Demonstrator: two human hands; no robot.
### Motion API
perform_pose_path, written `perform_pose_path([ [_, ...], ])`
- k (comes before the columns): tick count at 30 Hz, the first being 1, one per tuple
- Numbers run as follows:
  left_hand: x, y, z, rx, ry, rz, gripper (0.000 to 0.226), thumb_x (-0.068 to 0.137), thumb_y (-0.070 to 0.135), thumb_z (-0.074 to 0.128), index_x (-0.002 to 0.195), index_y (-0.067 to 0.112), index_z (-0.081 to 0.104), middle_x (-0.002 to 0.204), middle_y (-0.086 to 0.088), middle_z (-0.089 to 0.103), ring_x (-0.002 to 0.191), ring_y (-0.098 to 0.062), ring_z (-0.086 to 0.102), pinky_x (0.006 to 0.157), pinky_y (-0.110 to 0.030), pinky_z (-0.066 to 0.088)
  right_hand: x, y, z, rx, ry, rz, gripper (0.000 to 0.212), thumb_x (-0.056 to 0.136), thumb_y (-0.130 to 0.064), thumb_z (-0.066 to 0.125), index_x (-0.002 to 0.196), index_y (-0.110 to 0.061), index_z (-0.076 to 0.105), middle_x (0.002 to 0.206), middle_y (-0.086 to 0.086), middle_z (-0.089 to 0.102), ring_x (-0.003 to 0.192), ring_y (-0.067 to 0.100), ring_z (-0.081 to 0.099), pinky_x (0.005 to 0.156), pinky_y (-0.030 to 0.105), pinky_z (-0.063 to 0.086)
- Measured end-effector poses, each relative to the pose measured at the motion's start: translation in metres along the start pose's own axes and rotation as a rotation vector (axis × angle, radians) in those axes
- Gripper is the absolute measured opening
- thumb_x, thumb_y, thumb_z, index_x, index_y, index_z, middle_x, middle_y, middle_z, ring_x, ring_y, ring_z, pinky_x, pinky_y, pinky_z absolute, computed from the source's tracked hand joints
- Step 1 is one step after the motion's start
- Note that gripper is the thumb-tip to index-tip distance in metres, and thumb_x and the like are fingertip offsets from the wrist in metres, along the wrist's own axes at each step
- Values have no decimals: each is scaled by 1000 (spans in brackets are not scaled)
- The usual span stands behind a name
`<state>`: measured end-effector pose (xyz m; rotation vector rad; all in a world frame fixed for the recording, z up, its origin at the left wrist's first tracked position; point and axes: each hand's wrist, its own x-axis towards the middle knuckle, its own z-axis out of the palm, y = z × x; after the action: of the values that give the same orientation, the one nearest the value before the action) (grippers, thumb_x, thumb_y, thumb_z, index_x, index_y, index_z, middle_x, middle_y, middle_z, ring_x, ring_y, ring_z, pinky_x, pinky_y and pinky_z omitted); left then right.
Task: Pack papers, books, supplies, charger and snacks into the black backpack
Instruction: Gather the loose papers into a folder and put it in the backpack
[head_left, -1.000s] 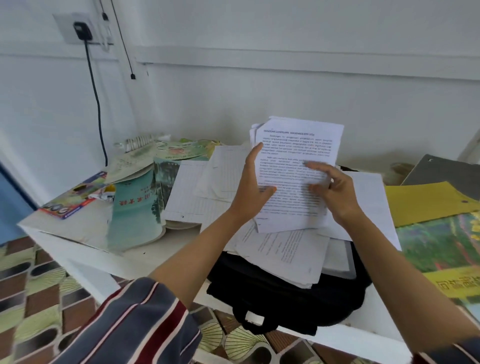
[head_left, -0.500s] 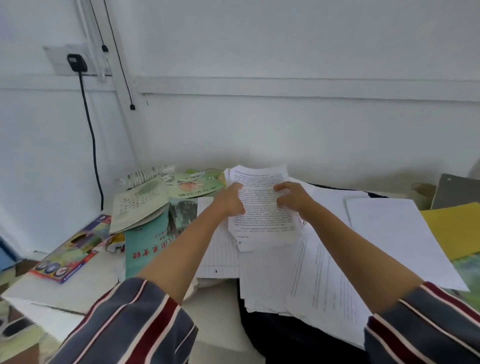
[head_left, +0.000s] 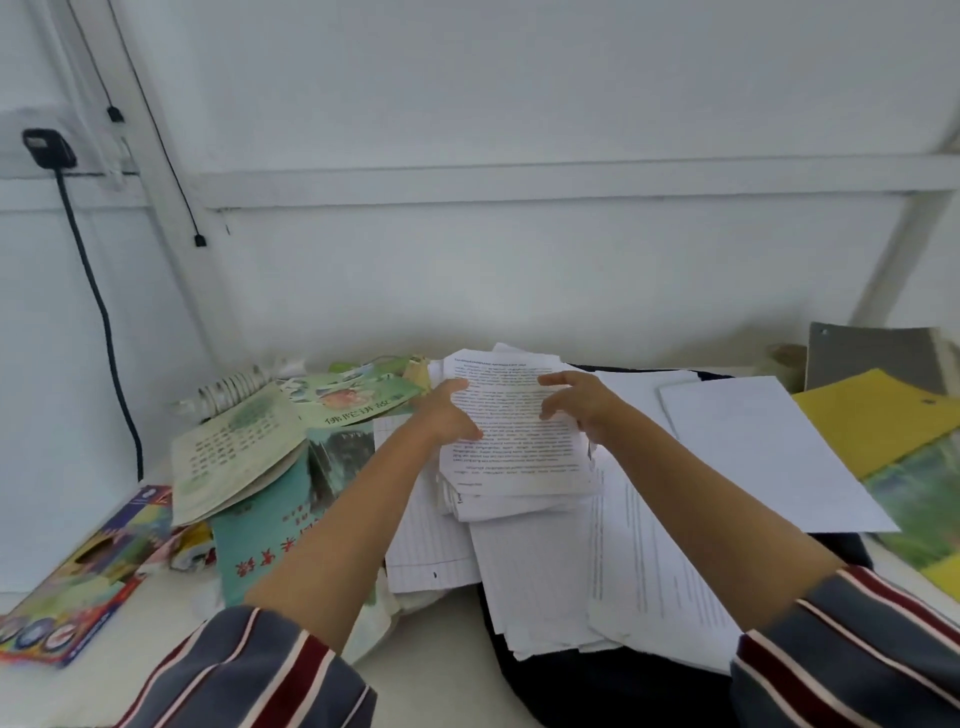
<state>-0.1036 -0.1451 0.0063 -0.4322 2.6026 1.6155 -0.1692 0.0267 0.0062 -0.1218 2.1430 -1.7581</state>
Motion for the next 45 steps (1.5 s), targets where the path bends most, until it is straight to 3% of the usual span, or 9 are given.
perform_pose_path([
  [5, 2, 4, -10, -415, -47, -54, 79, 73, -25, 59, 138, 16, 41, 138, -13, 45, 123, -29, 45, 91, -33, 43, -7, -6, -13, 212, -101, -12, 44, 76, 21, 50, 105, -11, 55, 116, 14, 54, 104, 33, 55, 74, 34, 53],
  [9, -1, 21, -20, -434, -50, -56, 67, 76, -24, 55, 132, 13, 48, 131, -15, 52, 109, -27, 52, 84, -35, 47, -12, -12, -15, 252, -154, -84, 44, 79, 20, 48, 105, -15, 57, 120, 13, 53, 105, 32, 57, 80, 37, 54],
  [14, -8, 55, -20, -445, 44, 90, 58, 78, -24, 52, 125, 10, 54, 127, -17, 55, 103, -26, 56, 83, -34, 51, -20, -25, -28, 389, -130, -219, 54, 81, 21, 46, 124, -11, 52, 118, 10, 56, 98, 25, 60, 76, 33, 57],
  [19, -18, 101, 7, -504, 12, 254, 59, 79, -22, 52, 129, 10, 50, 122, -11, 56, 94, -17, 59, 74, -22, 53, -36, -43, -73, 485, -32, -330, 48, 79, 22, 43, 111, -11, 56, 107, 7, 59, 87, 20, 62, 73, 26, 56],
  [27, -10, 124, 150, -456, -289, 82, 75, 80, -20, 56, 144, 9, 29, 142, -14, 42, 126, -27, 45, 94, -32, 42, -62, 4, -201, 114, 246, -141, 51, 77, 19, 47, 118, -9, 56, 116, 13, 50, 97, 28, 52, 73, 32, 51],
  [31, -9, 119, 206, -362, -286, -9, 73, 81, -15, 60, 142, 12, 30, 139, -9, 43, 127, -24, 44, 89, -24, 41, -72, 32, -231, -88, 314, -50, 50, 80, 17, 50, 125, -4, 53, 123, 16, 46, 104, 31, 51, 78, 33, 46],
  [34, -2, 115, 228, -329, -204, -41, 71, 80, -15, 61, 140, 8, 32, 139, -15, 42, 125, -28, 45, 91, -29, 42, -75, 46, -235, -168, 300, -9, 49, 81, 14, 52, 127, -3, 51, 134, 18, 43, 118, 32, 46, 80, 29, 40],
  [39, 4, 114, 240, -216, -123, -18, 73, 78, -15, 61, 141, 11, 33, 139, -14, 42, 125, -26, 44, 96, -30, 42, -75, 57, -237, -127, 231, 26, 51, 84, 14, 49, 130, -7, 47, 124, 15, 41, 99, 25, 44, 72, 29, 43],
  [45, -4, 113, 237, -352, -105, -31, 70, 77, -15, 63, 136, 14, 41, 135, -12, 47, 121, -26, 48, 87, -28, 45, -77, 58, -246, 85, 239, 13, 49, 77, 22, 50, 120, 0, 56, 128, 19, 49, 97, 28, 49, 72, 32, 47],
])
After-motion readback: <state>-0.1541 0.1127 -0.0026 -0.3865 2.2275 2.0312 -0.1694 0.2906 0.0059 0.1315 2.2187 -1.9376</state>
